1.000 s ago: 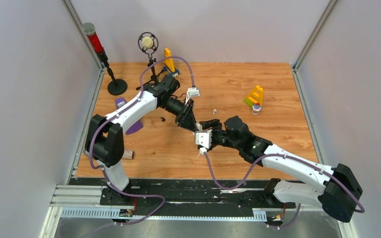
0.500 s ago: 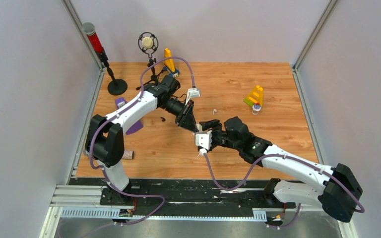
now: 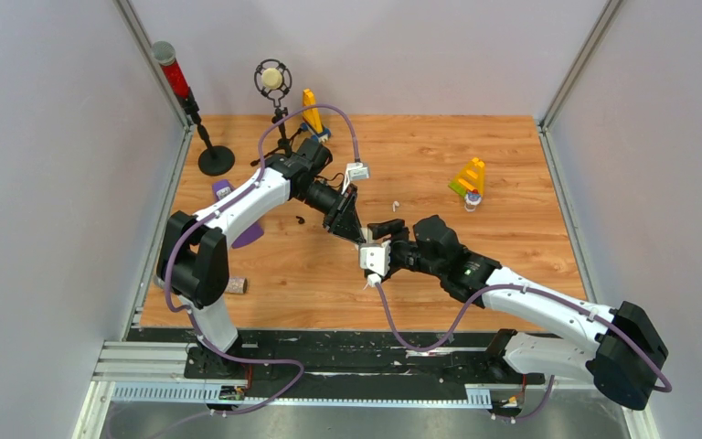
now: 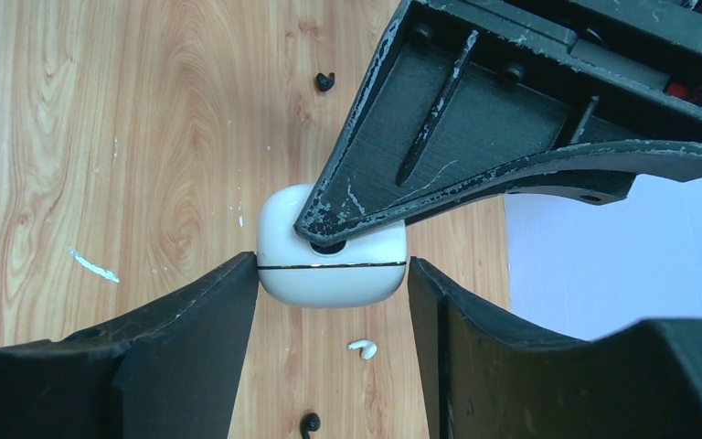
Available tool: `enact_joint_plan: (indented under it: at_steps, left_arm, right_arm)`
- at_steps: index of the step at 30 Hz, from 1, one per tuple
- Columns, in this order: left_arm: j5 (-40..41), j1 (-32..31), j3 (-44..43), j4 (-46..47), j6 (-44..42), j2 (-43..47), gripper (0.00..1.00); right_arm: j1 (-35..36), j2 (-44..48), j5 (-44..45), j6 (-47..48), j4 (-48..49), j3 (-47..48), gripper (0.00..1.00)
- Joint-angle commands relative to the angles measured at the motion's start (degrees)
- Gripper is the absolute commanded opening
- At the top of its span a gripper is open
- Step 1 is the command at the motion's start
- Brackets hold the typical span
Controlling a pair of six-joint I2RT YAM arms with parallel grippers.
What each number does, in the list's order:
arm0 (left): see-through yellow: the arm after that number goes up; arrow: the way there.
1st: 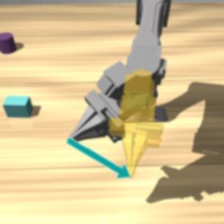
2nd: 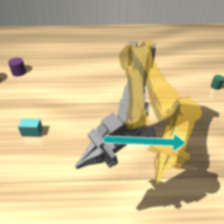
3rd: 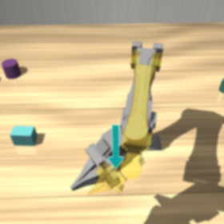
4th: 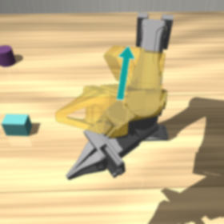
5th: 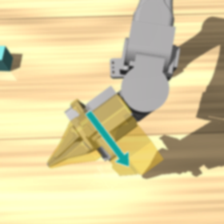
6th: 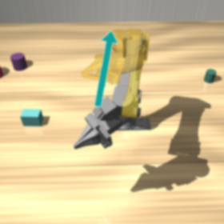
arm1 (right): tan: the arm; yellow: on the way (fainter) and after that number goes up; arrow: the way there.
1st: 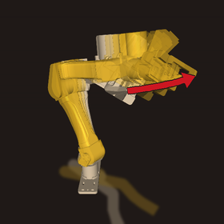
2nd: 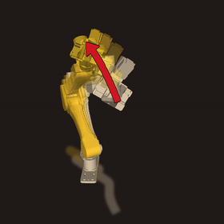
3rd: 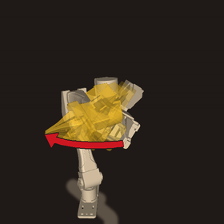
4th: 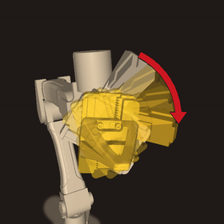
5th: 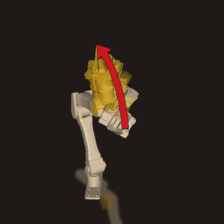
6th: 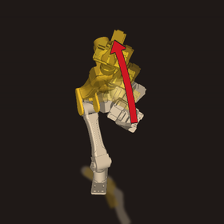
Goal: Insert the wireless bluetooth earbuds into the charging case
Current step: Pick up the charging case at the center of the board.
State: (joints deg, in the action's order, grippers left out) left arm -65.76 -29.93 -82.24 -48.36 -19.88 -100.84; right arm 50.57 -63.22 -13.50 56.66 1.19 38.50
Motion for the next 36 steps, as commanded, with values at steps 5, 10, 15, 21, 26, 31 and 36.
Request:
enact_joint_plan:
  at_steps: [5, 10, 15, 21, 26, 31, 36]
  left_arm:
    - [0.23, -0.39, -1.75, 2.47, 0.67, 2.46, 0.22]
    - [0.4, -0.34, -1.67, 2.88, 1.17, 2.7, 0.22]
    - [0.63, -0.39, -1.7, 3.01, 1.33, 2.83, 0.22]
    - [0.87, -0.39, -1.7, 3.08, 1.34, 3.09, 0.22]
    - [1.45, -0.39, -1.63, 3.2, 1.37, 3.39, 0.21]
    - [1.81, -0.35, -1.41, 3.65, 1.62, 3.94, 0.2]
    - [2.45, -0.34, -1.33, 3.86, 1.63, 4.27, 0.19]
  right_arm:
    - [0.22, 0.54, 0.31, -1.39, 2.85, 0.43, 0.64]
    - [0.23, 0.41, 0.38, -1.65, 2.98, 0.61, 0.64]
    - [0.23, 0.3, 0.41, -1.73, 3.19, 0.61, 0.65]
    - [0.23, 0.4, 0.4, -2.03, 3.2, 0.68, 0.65]
    - [0.17, 0.42, 0.31, -3.2, 2.79, 1.26, 0.67]
    - [0.15, 0.45, 0.23, -3.23, 2.68, 1.31, 0.67]
    - [0.0, 0.69, 0.59, -3.67, 2.68, 1.43, 0.72]
